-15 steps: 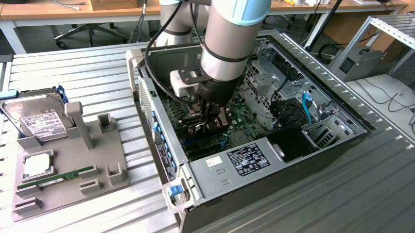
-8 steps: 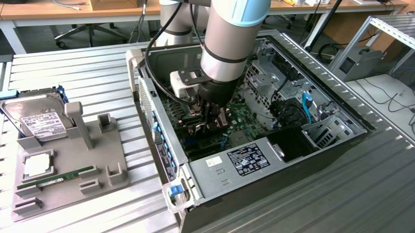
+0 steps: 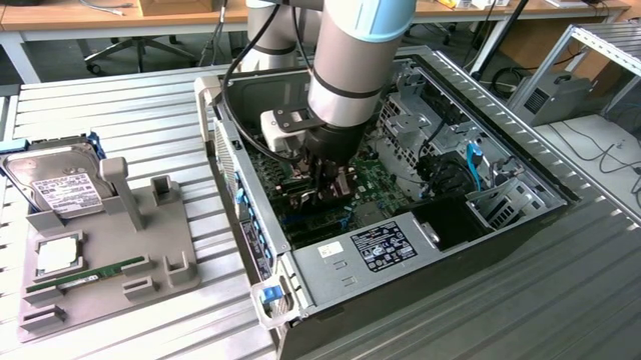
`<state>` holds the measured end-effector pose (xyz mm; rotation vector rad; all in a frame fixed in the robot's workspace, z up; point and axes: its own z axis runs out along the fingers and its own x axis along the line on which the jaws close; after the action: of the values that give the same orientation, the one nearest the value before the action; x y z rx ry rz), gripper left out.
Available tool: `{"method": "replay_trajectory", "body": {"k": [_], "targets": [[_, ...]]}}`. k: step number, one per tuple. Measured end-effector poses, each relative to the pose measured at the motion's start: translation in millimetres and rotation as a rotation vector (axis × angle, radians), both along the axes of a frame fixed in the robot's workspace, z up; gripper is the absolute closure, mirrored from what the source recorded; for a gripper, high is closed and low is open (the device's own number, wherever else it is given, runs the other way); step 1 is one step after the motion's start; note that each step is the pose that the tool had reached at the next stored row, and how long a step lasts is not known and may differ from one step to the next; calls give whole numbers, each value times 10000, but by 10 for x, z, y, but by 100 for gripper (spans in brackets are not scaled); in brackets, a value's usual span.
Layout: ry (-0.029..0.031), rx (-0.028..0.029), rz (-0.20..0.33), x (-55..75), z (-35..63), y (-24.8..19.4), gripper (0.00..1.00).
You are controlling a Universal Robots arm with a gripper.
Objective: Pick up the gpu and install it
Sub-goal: 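Insert the gpu into the slot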
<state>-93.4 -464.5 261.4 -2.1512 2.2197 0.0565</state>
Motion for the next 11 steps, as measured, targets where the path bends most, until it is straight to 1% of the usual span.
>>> {"method": "replay_trajectory", "body": {"k": [11], "targets": [[1,-3,0,-12,0,0,73]]}}
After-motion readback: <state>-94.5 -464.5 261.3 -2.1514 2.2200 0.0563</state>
